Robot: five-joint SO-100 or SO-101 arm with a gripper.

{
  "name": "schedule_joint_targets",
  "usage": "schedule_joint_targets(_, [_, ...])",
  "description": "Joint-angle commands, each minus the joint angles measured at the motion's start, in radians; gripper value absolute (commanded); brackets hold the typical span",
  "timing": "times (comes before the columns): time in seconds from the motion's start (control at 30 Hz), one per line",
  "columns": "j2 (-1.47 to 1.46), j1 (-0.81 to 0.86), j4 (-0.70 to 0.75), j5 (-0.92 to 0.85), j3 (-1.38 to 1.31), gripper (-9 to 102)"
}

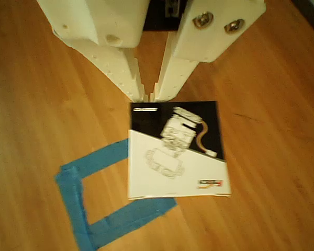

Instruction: Push the box on top of the target

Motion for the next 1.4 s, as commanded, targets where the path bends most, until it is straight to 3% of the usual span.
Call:
schedule_joint_targets(0.0, [0.023, 0.046, 0.017, -0.071, -0.051, 0])
schedule_joint_targets(0.27, [-0.114, 0.084, 0.015, -0.118, -0.178, 0])
schedule_joint_targets(0.53, [-0.144, 0.041, 0.003, -0.025, -0.198, 0])
schedule_joint_targets(0.9, [0.236, 0.069, 0.302, 0.058, -0.104, 0])
schedule_joint_targets(1.07, [0.301, 0.018, 0.393, 0.253, -0.129, 0])
schedule_joint_targets(1.37, [0.176, -0.147, 0.342, 0.742, -0.215, 0])
